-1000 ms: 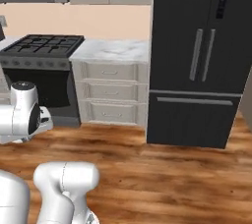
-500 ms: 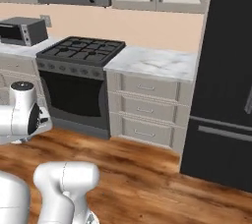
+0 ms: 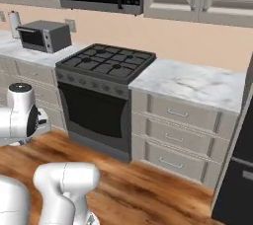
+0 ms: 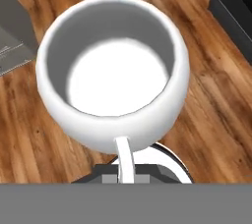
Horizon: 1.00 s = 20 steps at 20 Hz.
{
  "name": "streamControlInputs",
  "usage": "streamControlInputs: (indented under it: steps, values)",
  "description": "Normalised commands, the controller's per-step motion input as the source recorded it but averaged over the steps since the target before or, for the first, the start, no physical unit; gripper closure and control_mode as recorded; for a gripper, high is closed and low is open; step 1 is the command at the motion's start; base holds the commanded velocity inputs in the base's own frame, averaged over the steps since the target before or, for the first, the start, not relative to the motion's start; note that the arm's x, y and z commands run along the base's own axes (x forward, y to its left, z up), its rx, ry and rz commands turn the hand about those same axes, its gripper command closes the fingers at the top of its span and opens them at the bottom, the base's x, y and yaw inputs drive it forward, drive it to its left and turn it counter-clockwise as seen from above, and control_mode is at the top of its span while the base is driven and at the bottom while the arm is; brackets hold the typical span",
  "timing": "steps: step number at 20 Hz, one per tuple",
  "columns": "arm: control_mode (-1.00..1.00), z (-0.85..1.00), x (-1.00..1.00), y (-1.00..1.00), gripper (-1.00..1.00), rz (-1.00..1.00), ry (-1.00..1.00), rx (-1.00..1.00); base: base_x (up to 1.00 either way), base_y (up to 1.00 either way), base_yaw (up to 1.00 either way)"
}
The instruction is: Clear the mugs and bowl far away from the sink.
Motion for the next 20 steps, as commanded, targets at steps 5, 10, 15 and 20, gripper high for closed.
streamControlInputs:
  steps: [5, 10, 15, 20]
  values:
    - [1.00, 0.00, 0.00, 0.00, 1.00, 0.00, 0.00, 0.00, 0.90, 0.50, 0.44]
    - [1.00, 0.00, 0.00, 0.00, 1.00, 0.00, 0.00, 0.00, 0.75, 0.32, 0.57]
    - [1.00, 0.00, 0.00, 0.00, 1.00, 0.00, 0.00, 0.00, 0.72, 0.07, 0.57]
    - [1.00, 0.00, 0.00, 0.00, 1.00, 0.00, 0.00, 0.00, 0.70, 0.00, 0.54]
